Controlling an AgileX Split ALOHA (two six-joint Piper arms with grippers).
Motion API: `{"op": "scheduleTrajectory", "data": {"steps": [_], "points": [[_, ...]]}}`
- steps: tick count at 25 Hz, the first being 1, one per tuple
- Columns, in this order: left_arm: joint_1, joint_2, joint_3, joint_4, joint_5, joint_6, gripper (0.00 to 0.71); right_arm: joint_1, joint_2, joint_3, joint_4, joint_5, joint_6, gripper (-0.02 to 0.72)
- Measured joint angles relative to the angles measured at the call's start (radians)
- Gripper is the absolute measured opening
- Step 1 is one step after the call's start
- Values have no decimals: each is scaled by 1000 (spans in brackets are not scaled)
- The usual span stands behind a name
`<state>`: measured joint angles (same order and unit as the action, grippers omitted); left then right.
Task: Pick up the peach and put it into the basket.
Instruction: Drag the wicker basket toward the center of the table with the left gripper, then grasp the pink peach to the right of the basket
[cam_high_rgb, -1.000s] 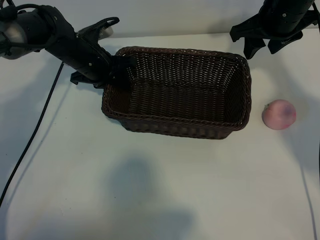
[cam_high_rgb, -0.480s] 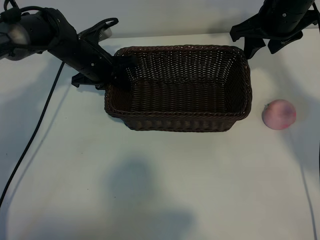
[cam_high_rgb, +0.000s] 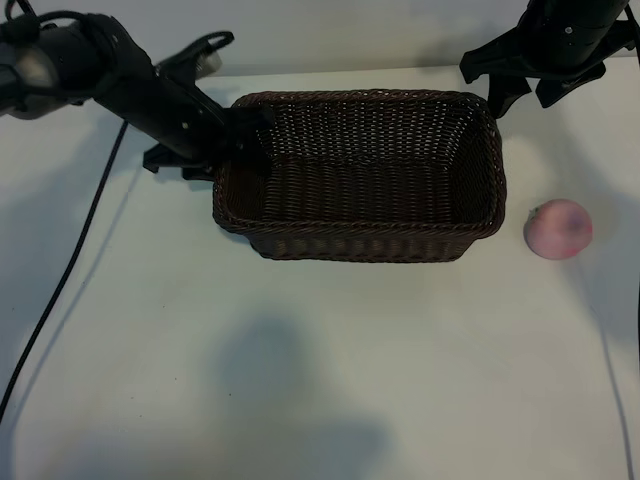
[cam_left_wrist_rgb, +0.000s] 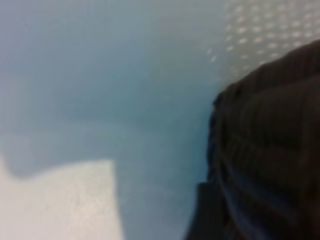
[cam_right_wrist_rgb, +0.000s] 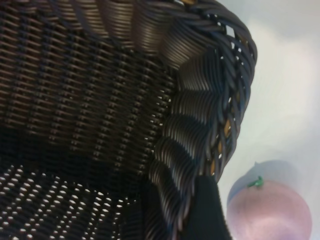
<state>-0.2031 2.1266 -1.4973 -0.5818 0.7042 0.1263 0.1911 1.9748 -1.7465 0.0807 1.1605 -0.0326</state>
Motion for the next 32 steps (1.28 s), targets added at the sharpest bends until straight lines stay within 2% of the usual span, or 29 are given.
{"op": "scheduleTrajectory", "data": {"steps": [2,4,8,13,19,24,28,32], "points": [[0,-36,0,41,0,-33,640,0,0,0,0,-1,8,527],[1,-72,0,104,17,-72,658,0,0,0,0,-2,15,527],[1,-151,0,202,69,-108,643,0,0,0,0,-8,21,527],[1,-256,-4,266,99,-139,614,0,0,0,-6,14,22,527],[1,-297,-103,389,250,-188,603,0,-1,0,-63,45,57,527],[1,-306,-199,398,330,-193,598,0,-6,0,-75,55,73,527],[1,-306,-210,399,354,-193,598,0,-12,0,-81,57,88,527],[1,-306,-211,399,356,-193,597,-5,-12,2,-137,55,123,527]]}}
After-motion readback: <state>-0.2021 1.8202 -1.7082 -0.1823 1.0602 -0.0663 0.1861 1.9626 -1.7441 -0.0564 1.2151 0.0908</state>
